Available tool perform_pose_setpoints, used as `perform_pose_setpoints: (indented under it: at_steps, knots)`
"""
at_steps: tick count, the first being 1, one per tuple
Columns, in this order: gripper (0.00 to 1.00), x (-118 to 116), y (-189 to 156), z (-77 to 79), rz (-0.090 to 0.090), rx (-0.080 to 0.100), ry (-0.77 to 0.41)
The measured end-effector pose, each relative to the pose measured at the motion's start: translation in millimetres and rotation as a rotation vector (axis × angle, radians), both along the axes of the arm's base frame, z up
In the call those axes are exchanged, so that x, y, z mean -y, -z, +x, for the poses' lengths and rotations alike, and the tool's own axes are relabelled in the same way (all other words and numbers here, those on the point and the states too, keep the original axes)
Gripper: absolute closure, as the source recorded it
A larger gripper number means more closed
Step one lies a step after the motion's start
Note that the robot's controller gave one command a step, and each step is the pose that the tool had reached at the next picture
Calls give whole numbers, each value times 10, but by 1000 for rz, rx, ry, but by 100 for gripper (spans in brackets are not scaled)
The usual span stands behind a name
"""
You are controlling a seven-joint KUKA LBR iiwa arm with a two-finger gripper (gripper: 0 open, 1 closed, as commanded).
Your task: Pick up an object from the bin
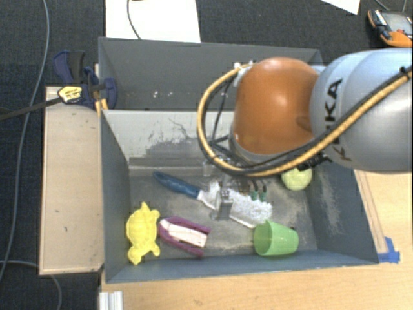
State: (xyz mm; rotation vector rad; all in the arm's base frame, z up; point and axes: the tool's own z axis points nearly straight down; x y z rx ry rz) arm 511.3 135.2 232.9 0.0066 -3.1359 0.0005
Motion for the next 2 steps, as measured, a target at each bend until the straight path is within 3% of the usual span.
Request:
perform_pose_setpoints:
  at_steps: [1, 2]
  knots:
    - [0, 9, -42, 17, 2, 8, 8]
    - [0, 644, 1335, 180, 3, 16, 182]
